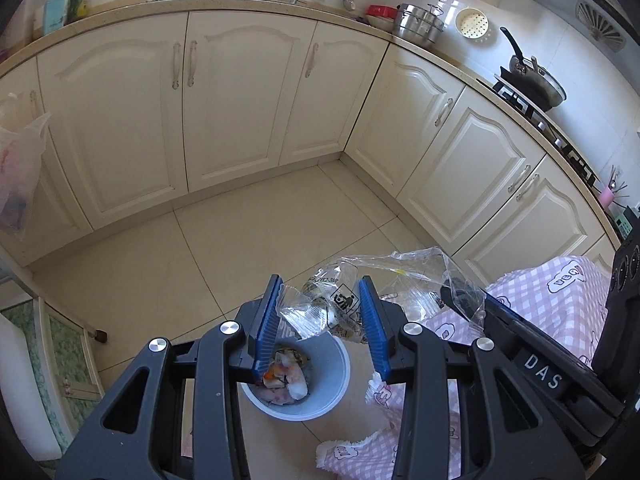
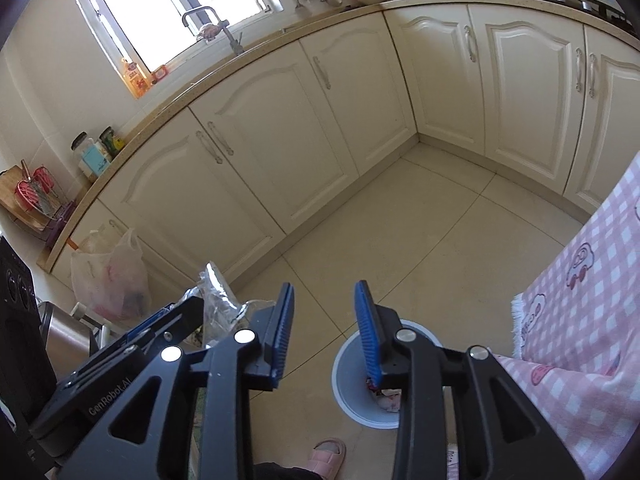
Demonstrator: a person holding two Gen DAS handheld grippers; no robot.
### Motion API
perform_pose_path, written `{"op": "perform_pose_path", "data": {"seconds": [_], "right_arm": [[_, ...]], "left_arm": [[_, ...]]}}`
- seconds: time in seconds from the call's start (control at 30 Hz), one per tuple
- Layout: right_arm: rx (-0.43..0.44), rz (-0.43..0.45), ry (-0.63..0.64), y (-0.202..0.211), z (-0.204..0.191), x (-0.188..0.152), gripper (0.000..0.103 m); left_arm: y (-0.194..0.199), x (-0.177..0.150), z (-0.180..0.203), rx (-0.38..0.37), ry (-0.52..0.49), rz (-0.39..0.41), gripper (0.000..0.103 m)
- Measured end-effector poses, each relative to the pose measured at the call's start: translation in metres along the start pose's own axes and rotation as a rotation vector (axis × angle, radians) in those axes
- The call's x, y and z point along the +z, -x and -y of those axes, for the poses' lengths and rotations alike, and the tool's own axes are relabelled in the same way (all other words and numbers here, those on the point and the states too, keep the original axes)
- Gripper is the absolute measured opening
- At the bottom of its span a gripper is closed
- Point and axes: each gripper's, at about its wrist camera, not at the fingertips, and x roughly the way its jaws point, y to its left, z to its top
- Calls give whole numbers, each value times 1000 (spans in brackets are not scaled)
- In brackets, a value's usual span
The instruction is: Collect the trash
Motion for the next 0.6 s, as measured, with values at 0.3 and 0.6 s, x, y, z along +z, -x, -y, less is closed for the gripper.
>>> {"op": "perform_pose_path", "data": {"seconds": [0.3,0.6], "right_arm": [[-88,73,-4,29,17,0,35],[-182,176,9,64,23,1,45]], "left_arm": [[-8,0,12,-25,-28,-24,37],[-3,5,33,-54,-59,-12,45]]}}
